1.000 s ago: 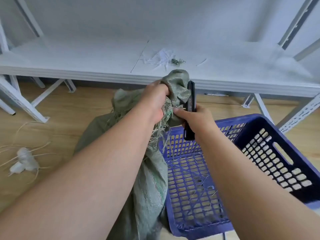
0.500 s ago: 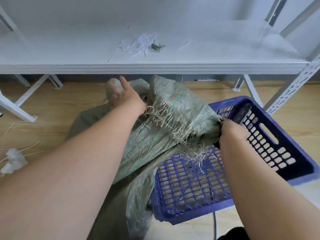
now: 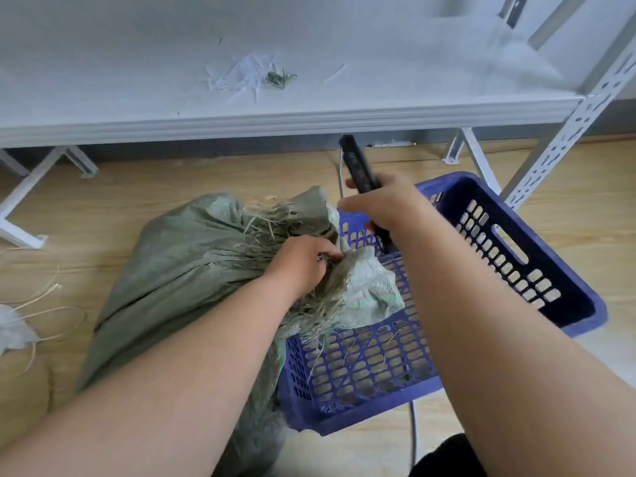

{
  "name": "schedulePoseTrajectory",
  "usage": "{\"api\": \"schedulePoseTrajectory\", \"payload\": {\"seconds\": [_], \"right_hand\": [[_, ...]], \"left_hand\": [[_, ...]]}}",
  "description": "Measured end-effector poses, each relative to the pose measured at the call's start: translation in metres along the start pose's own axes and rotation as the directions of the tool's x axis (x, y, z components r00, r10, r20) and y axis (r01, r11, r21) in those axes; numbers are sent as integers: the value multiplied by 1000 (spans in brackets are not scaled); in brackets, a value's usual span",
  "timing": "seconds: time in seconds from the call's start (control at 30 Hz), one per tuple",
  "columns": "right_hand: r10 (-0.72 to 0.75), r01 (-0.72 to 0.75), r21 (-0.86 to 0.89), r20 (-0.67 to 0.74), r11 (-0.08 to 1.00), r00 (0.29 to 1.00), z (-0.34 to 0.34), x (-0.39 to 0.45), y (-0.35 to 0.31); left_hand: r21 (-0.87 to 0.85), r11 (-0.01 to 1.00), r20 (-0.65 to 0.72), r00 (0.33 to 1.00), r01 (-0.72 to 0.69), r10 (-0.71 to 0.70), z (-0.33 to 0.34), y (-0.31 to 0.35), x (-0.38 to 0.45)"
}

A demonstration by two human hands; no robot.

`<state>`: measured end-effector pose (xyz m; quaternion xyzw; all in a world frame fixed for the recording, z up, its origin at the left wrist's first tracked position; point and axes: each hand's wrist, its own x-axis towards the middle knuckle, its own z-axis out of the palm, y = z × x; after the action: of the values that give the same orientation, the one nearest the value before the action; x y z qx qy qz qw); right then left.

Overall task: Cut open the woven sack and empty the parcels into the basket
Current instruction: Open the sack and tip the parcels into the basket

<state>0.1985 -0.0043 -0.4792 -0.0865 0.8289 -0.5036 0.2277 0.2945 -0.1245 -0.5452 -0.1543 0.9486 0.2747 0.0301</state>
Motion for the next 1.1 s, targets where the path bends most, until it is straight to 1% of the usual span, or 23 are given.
{"api": "schedulePoseTrajectory", "payload": {"seconds": [0.07,0.13,0.2,0.23,0.27,0.33,0.37,0.4,0.43,0.47,0.53,0.57,0.63,0.7,0.73,0.77,0.83,0.9,0.93,0.97,1.0,1.07,1.1], "right_hand": [[-11,22,-138,81,990,997,23,-1,-3],[17,13,-232,127,973,992,43,1,-3],[34,-4,-299,95,954,995,56,4,0],[30,-15,-314,43,949,999,58,6,1],[20,-25,-299,-21,954,1000,58,8,2],[8,-49,-216,-186,975,982,46,9,2],[6,-57,-175,-281,983,960,36,10,2],[12,-69,-141,-373,988,928,23,12,4],[30,-91,-117,-444,989,895,10,13,7],[54,-122,-109,-485,987,873,-2,14,10],[88,-179,-150,-473,972,877,-11,11,15],[89,-191,-198,-434,961,897,-10,9,16],[78,-181,-277,-344,944,936,1,5,13],[51,-147,-314,-294,938,955,11,2,7],[19,-125,-353,-290,927,957,15,2,5],[-26,-103,-403,-303,909,953,19,1,1],[-155,-27,-474,-342,880,927,25,-3,-11],[-299,107,-484,-341,868,891,32,-8,-29],[-330,168,-451,-311,877,891,36,-10,-38],[-317,209,-372,-258,904,913,39,-11,-46],[-251,201,-265,-171,943,953,44,-11,-51],[-66,69,-97,30,993,997,56,-15,-52],[11,-3,-111,77,994,997,64,-13,-45]], "left_hand": [[9,999,65,997,-42,41,9,-6,-6],[27,998,70,996,-64,62,7,-8,-10],[6,998,27,997,-66,66,-1,-10,-14],[-56,996,-10,997,-73,73,-5,-12,-16],[-134,986,-65,994,-98,90,-10,-13,-21],[-243,949,-294,947,-202,127,-23,-17,-29],[-243,944,-428,898,-225,104,-30,-22,-32],[-197,961,-535,842,-194,60,-36,-29,-32],[-120,987,-589,808,-111,20,-43,-36,-29],[-21,1000,-566,824,15,-24,-50,-43,-24],[200,948,-333,927,249,-173,-56,-58,-12],[297,909,-213,949,291,-234,-56,-61,-7],[456,848,-106,963,269,-249,-51,-66,0],[562,792,-138,971,237,-193,-48,-69,1],[553,793,-174,966,255,-190,-49,-69,1],[476,829,-213,953,293,-215,-52,-66,-1],[173,921,-280,914,350,-295,-61,-52,0],[-179,938,-325,882,298,-342,-72,-30,6],[-366,899,-318,875,240,-364,-76,-20,9],[-545,816,-275,878,193,-391,-81,-13,11],[-678,713,-207,884,180,-420,-84,-9,12],[-794,564,-71,887,227,-457,-87,-13,11],[-803,536,-14,892,259,-451,-89,-18,9]]}}
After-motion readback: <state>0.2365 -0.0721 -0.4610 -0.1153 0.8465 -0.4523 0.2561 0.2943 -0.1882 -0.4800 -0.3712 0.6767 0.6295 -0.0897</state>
